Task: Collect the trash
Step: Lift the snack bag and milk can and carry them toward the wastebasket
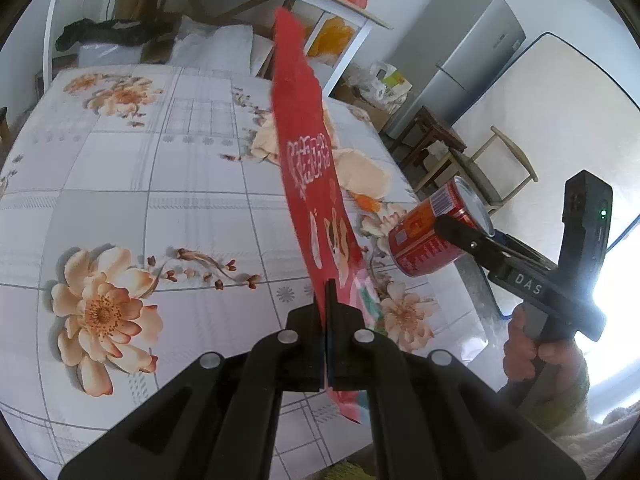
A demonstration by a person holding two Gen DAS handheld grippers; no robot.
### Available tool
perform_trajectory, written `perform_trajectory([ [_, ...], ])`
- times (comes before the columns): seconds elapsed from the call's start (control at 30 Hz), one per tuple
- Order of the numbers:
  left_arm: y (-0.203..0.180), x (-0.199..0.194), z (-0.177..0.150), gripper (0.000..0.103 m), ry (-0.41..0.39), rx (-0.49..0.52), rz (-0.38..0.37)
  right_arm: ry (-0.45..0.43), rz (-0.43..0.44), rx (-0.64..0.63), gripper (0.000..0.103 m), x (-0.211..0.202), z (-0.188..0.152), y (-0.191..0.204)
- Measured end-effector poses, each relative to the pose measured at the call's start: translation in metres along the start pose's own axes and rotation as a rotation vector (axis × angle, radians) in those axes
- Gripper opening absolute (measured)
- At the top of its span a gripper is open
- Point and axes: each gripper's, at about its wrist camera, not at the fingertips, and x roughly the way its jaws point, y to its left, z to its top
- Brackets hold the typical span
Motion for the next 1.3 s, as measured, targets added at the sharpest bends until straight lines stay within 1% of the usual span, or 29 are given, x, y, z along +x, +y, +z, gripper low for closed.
perform_trajectory([
  [0.23, -0.017, -0.019, 0.002, 0.000, -0.043, 0.024, -0.033, -0.047, -0.005, 0.000, 0.063, -0.022, 0.000, 0.001],
  [0.4, -0.029, -0.028, 0.008, 0.000, -0.067, 0.051, -0.069, -0.086, -0.014, 0.017, 0.063, -0.042, 0.000, -0.006],
  [0.57, -0.044, -0.033, 0.016, 0.000, -0.078, 0.079, -0.117, -0.134, -0.027, 0.063, 0.063, -0.066, -0.004, -0.023],
  [0.73, -0.064, -0.028, 0.027, 0.000, -0.077, 0.122, -0.167, -0.180, -0.069, 0.130, 0.063, -0.089, -0.011, -0.050],
  [0.83, -0.080, -0.022, 0.035, 0.000, -0.068, 0.155, -0.200, -0.199, -0.107, 0.183, 0.063, -0.101, -0.017, -0.069],
  [1.03, -0.118, 0.005, 0.057, 0.000, -0.035, 0.222, -0.275, -0.240, -0.223, 0.303, 0.063, -0.128, -0.032, -0.121],
  [1.13, -0.141, 0.023, 0.067, 0.000, -0.014, 0.263, -0.312, -0.264, -0.305, 0.381, 0.063, -0.145, -0.043, -0.148],
  [1.23, -0.165, 0.047, 0.074, 0.000, 0.022, 0.296, -0.350, -0.278, -0.397, 0.483, 0.063, -0.162, -0.063, -0.179],
  [1.3, -0.181, 0.065, 0.076, 0.000, 0.053, 0.307, -0.372, -0.272, -0.434, 0.544, 0.063, -0.167, -0.076, -0.196],
])
